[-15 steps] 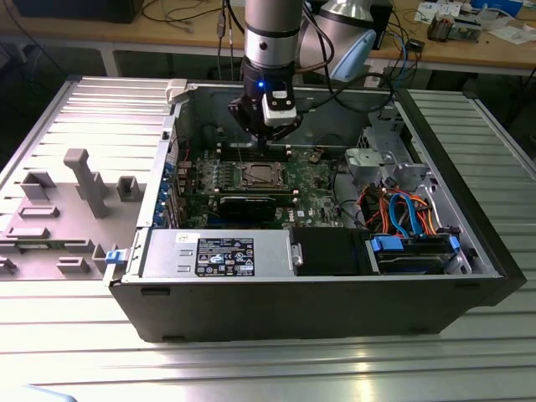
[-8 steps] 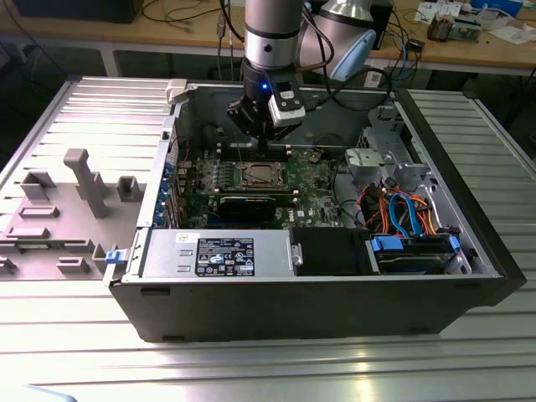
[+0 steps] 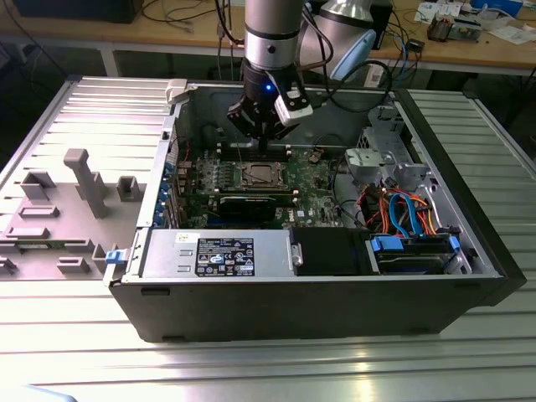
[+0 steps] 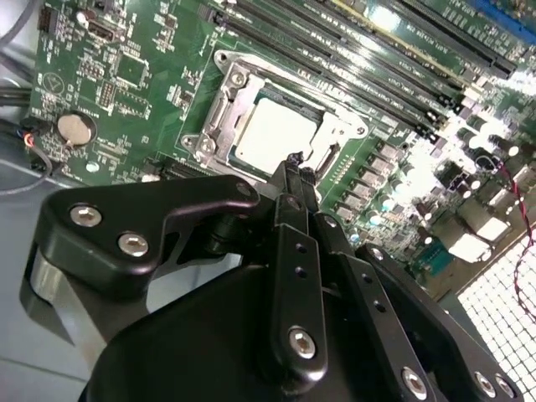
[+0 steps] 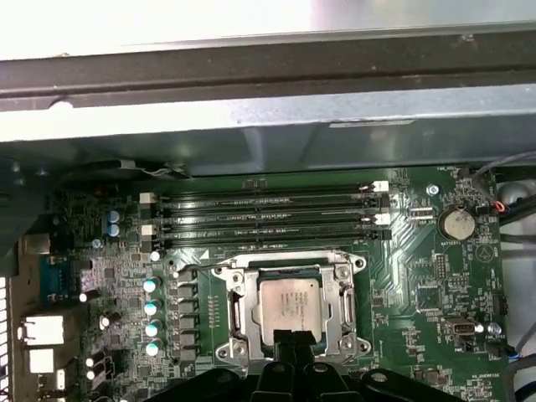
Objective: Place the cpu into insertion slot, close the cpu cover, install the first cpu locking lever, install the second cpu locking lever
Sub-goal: 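Install the first cpu locking lever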
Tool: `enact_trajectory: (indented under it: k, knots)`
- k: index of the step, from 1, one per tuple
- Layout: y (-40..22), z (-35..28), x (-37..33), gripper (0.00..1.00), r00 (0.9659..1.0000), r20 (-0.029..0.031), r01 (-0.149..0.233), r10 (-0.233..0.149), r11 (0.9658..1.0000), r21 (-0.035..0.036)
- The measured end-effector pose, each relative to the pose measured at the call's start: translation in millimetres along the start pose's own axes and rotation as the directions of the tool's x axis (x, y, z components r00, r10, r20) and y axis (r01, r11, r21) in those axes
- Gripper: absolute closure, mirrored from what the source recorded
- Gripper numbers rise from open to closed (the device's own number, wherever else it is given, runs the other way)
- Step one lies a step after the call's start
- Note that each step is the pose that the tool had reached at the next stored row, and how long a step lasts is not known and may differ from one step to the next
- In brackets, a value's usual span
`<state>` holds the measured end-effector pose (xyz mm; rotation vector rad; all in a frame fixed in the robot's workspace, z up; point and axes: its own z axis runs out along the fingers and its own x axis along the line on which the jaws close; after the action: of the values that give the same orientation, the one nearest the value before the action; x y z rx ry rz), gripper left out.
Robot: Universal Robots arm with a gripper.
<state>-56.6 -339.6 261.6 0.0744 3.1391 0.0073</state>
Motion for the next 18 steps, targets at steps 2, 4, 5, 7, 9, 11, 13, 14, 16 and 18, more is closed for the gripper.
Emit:
enact_trajectory:
  k: [2, 4, 5, 7, 9, 11, 13, 14, 16, 18]
  knots:
    - [-0.1, -0.1, 1.5, 0.89, 1.0, 0.0087, 0.0, 0.0, 1.0, -0.0001]
    - [-0.2, -0.6, 2.4, 0.89, 0.9997, 0.0235, 0.0, 0.0, 1.0, -0.001]
    - [-0.2, -3.3, 2.5, 0.89, 0.9996, 0.0281, 0.0, 0.0, 1.0, -0.0012]
    - [-0.1, -10.4, 2.6, 0.89, 0.9995, 0.0321, 0.0, 0.0, 1.0, -0.0017]
    - [-0.3, -10.3, 5.5, 0.89, 0.9995, 0.0328, 0.001, -0.001, 1.0, -0.0015]
    - [-0.6, -10.1, 9.8, 0.89, 0.9995, 0.0326, 0.003, -0.003, 1.0, -0.0012]
    - [-0.7, -9.7, 14.0, 0.89, 0.9994, 0.0328, 0.009, -0.009, 1.0, -0.0016]
    - [-0.7, -9.4, 14.7, 0.89, 0.9993, 0.0328, 0.018, -0.018, 0.9998, -0.0016]
    - [-0.8, -9.3, 14.9, 0.89, 0.9987, 0.0325, 0.039, -0.039, 0.9992, -0.0014]
    - [-0.7, -9.0, 15.0, 0.89, 0.9969, 0.0324, 0.071, -0.071, 0.9974, -0.0015]
